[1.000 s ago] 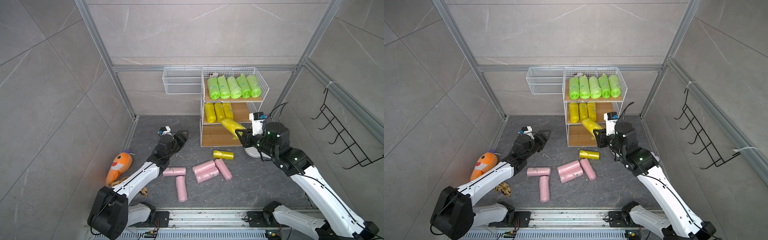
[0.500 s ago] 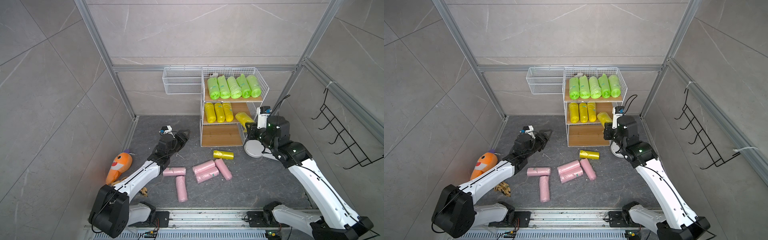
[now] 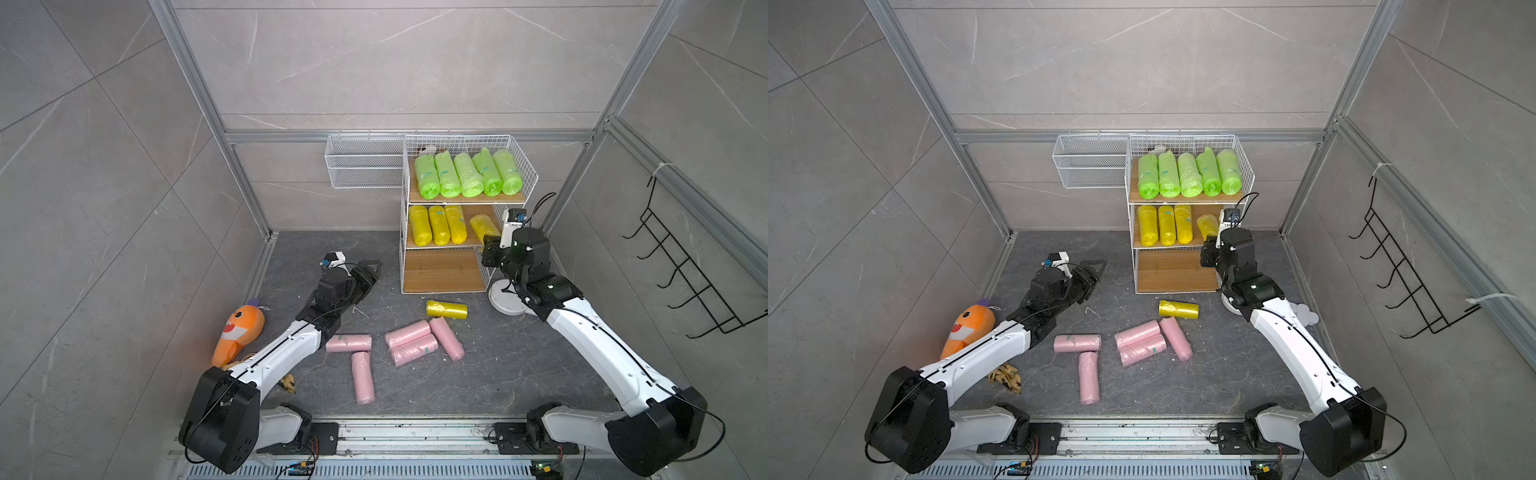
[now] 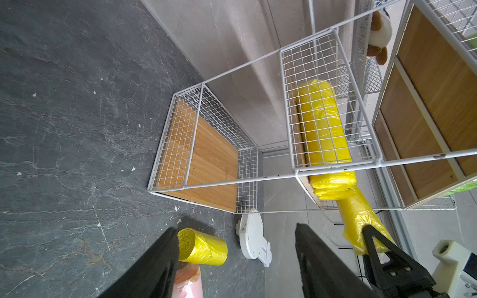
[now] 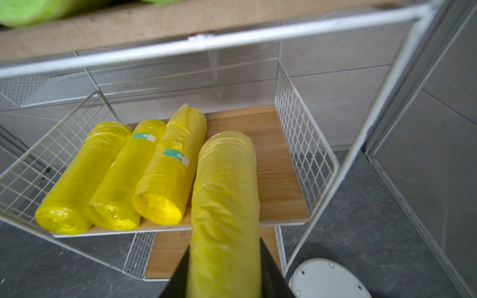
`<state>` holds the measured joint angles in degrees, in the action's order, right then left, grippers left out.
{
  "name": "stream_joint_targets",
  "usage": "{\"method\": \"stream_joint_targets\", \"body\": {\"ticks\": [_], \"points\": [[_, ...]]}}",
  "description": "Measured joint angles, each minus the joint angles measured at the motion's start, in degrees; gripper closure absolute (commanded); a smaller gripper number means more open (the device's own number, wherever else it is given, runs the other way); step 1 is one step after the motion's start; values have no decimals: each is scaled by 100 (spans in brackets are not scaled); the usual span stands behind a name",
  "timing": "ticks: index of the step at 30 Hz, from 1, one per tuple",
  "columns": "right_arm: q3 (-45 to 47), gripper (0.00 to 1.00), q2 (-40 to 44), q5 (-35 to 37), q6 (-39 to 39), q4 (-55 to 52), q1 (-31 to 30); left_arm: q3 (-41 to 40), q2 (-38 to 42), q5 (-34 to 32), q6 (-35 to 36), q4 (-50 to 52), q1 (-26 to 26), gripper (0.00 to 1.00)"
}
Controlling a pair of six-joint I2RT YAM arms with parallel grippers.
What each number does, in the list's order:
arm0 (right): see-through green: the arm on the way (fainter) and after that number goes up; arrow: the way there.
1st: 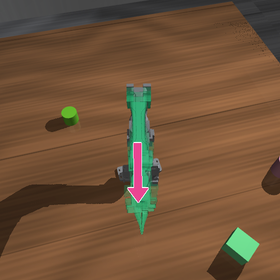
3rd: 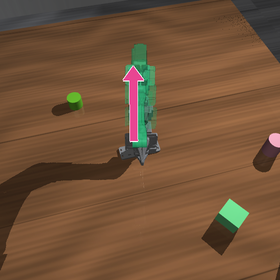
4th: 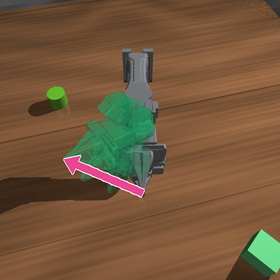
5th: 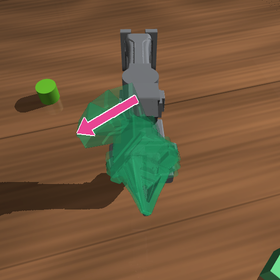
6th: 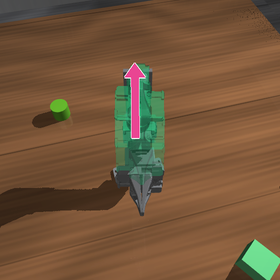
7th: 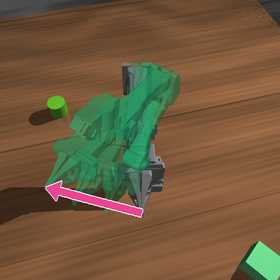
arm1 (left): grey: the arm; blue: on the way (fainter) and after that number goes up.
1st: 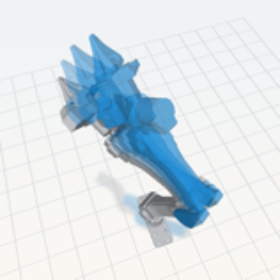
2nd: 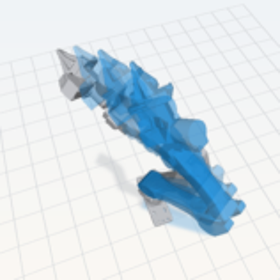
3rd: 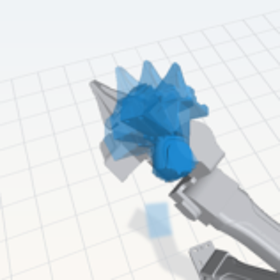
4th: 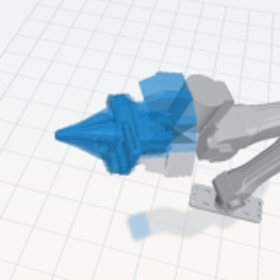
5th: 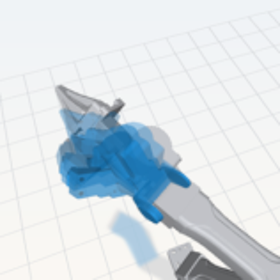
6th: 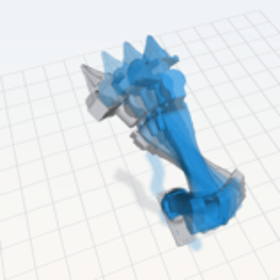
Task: Sort the rolls of trash bags by color and place them on the shelf
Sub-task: Place the roll of trash bags on the shelf.
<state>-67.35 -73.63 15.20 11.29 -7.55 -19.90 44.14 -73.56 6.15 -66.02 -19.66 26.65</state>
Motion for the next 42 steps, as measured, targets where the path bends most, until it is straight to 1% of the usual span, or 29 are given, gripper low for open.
{"method": "stream_joint_targets", "body": {"ticks": [3,7,12,20,28,35,42], "points": [[214,70,-205,83,-85,474,0,0,-2,17,-2,-7,0,26],[238,68,-566,160,-166,1027,0,0,-22,46,-11,-7,0,26],[258,67,-841,229,-249,1526,0,0,-22,46,-13,-7,11,26],[278,61,-1158,243,-297,2098,0,-2,-9,46,-13,-4,11,26],[278,55,-1270,122,-179,2291,2,-79,136,44,-13,0,11,26],[278,46,-1270,-79,72,2328,7,-101,170,42,-15,-2,11,26],[343,43,-1078,-153,160,2317,4,-133,175,42,-13,-2,11,25]]}}
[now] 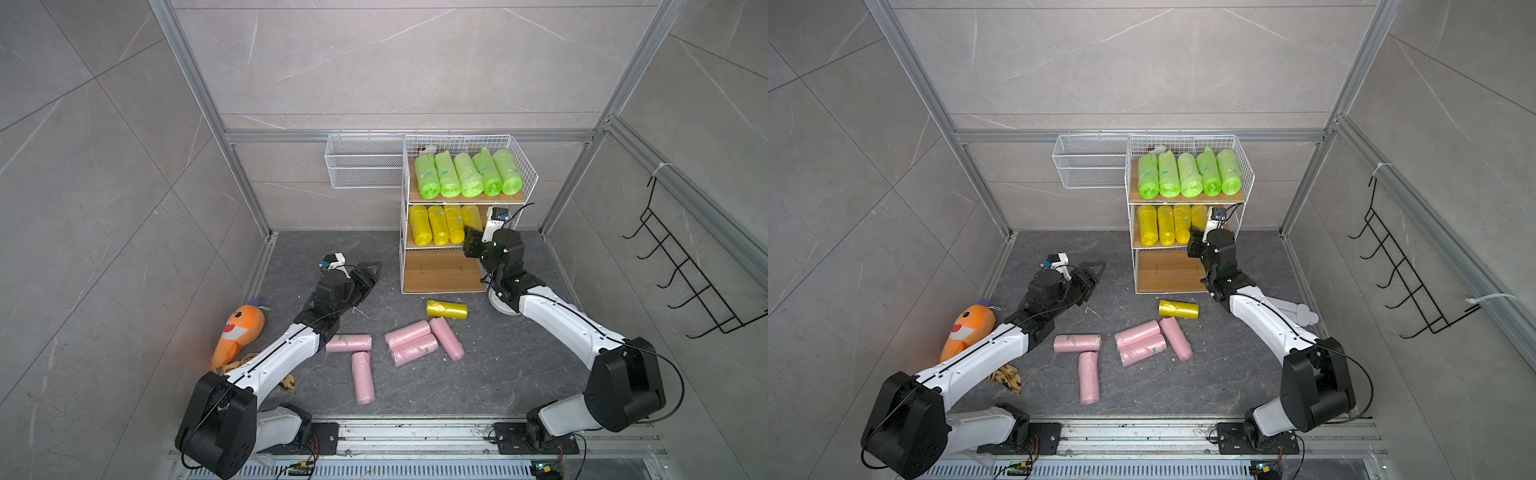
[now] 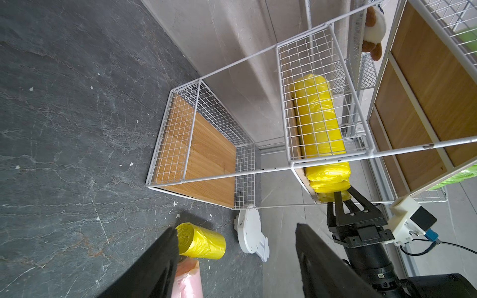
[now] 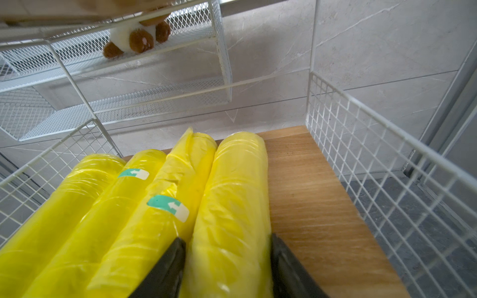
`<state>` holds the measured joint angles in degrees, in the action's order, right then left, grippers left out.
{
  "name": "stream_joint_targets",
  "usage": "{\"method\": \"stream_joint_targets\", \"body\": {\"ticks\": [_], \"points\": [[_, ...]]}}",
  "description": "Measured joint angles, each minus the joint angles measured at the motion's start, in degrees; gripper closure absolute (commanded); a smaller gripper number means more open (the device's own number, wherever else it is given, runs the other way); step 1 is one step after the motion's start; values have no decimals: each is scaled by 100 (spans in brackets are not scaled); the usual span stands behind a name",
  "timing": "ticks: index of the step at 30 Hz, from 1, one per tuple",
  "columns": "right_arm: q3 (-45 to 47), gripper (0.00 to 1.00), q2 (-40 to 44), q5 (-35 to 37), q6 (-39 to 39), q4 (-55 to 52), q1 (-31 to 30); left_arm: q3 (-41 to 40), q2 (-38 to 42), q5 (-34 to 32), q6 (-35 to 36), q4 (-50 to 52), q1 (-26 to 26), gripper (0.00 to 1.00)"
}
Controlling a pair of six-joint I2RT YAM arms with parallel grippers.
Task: Sort the rolls of trash bags by color and place them on the shelf
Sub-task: Place the roll of trash bags on the shelf.
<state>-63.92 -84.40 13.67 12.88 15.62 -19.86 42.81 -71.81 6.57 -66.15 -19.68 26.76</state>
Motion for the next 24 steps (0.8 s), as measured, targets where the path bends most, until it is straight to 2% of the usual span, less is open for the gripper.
{"method": "stream_joint_targets", "body": {"ticks": [11,17,24], "points": [[61,36,918,2,-98,-658,2,-9,-103,-2,13,-15,61,25],[59,34,1792,-52,-208,-1934,0,127,-625,-17,286,94,289,25],[354,33,2562,-468,-52,-3397,2,798,-1491,-149,883,350,831,25]]}}
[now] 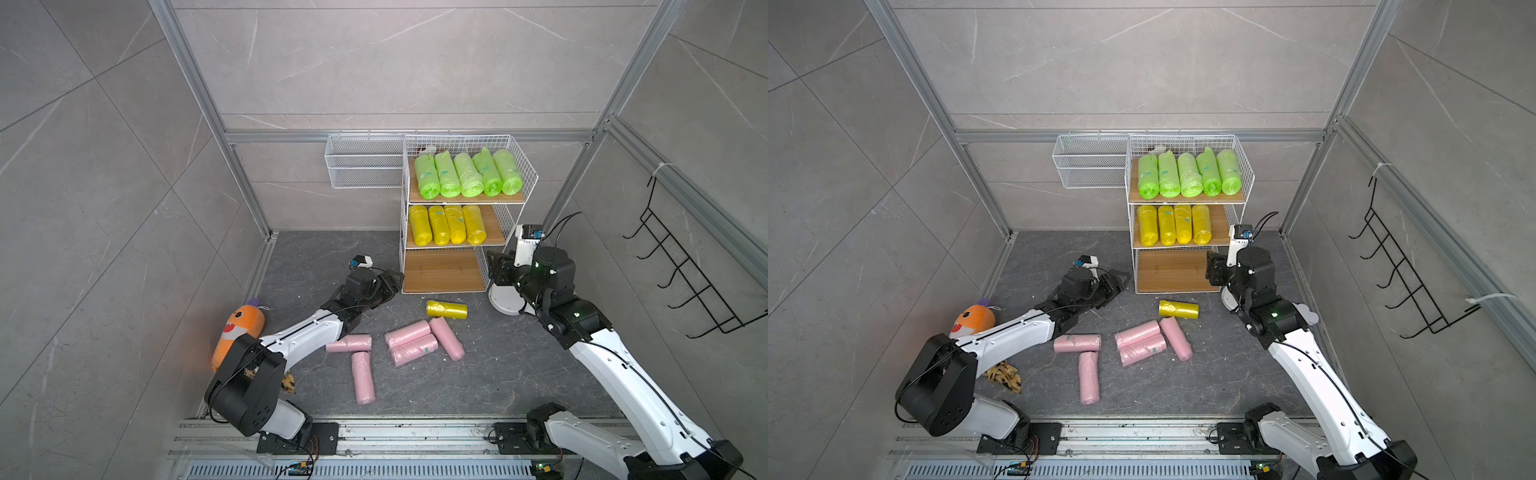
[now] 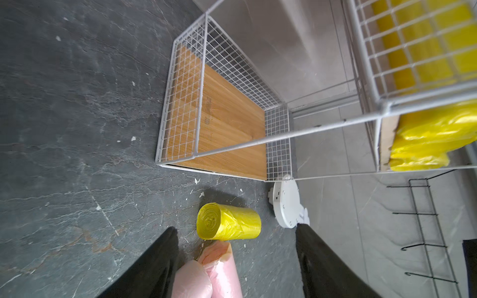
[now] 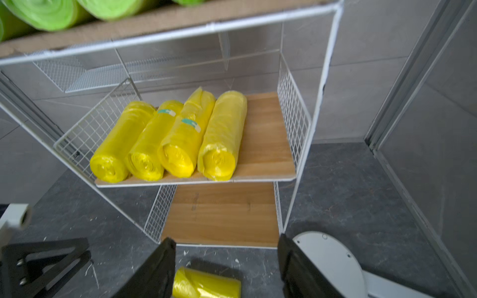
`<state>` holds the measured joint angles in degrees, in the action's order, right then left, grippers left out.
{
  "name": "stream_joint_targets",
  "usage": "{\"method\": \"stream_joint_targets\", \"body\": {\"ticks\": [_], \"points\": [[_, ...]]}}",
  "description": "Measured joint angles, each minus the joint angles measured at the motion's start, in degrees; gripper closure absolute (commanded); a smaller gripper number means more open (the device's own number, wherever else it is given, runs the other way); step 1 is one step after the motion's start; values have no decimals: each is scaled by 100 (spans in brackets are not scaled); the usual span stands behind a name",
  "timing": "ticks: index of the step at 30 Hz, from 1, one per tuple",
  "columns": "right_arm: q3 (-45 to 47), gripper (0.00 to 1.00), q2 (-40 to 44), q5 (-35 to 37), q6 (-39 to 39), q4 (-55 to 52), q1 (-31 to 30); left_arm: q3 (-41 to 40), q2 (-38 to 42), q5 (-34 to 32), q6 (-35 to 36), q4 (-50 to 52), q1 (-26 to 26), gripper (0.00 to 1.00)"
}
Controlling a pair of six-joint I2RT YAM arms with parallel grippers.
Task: Sort the rolls of trash bags by color and place them on the shelf
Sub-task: Place the roll of trash bags on the shelf.
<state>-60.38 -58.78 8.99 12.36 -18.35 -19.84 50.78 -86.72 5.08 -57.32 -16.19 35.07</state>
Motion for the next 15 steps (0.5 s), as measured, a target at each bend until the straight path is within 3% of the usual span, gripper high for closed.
{"method": "stream_joint_targets", "body": {"ticks": [6,15], "points": [[1152,32,-184,-597,470,-116,0,444,-739,-227,328,122,514,26],[1856,32,-1878,-1416,1045,977,50,1128,-1950,-348,409,260,850,27]]}}
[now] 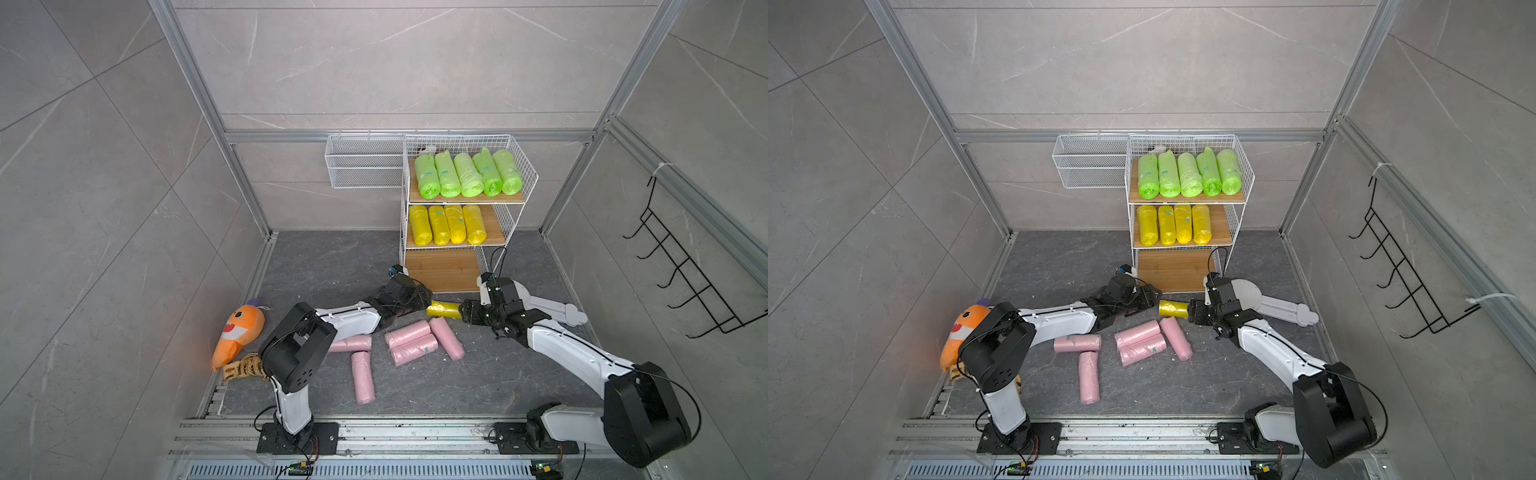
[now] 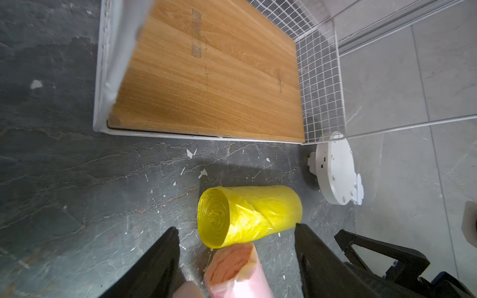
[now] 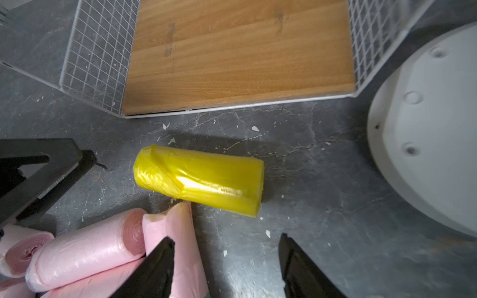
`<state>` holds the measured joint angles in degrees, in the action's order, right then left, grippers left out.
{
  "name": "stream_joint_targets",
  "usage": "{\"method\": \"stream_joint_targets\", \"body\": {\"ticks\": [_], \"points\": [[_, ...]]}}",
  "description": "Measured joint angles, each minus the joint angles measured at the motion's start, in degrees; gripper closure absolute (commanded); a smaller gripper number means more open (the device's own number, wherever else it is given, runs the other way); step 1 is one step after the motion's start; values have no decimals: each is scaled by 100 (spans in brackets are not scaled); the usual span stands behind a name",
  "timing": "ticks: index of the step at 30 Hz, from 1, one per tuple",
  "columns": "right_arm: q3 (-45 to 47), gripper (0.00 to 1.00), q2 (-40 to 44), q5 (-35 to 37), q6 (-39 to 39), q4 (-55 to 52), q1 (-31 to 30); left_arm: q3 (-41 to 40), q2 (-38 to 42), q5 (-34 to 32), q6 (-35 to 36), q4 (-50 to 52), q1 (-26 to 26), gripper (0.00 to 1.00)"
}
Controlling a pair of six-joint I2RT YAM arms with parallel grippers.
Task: Sort the rolls of trash bags by color and place them on the shelf
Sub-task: Place the roll of trash bags on the shelf.
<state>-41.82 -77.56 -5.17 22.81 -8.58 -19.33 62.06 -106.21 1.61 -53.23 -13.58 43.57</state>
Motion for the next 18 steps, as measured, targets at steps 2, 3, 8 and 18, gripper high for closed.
{"method": "stream_joint_targets", "body": {"ticks": [2,3,8,18], "points": [[0,33,-273,-177,92,280,68,142,-208,17,2,39,7,27],[2,34,-385,-254,140,409,107,225,-313,39,4,52,9,27],[133,38,-656,-610,339,890,326,542,-673,291,-9,164,68,28],[520,40,-643,-1123,601,1213,649,1145,-1298,907,-313,-39,98,29]]}}
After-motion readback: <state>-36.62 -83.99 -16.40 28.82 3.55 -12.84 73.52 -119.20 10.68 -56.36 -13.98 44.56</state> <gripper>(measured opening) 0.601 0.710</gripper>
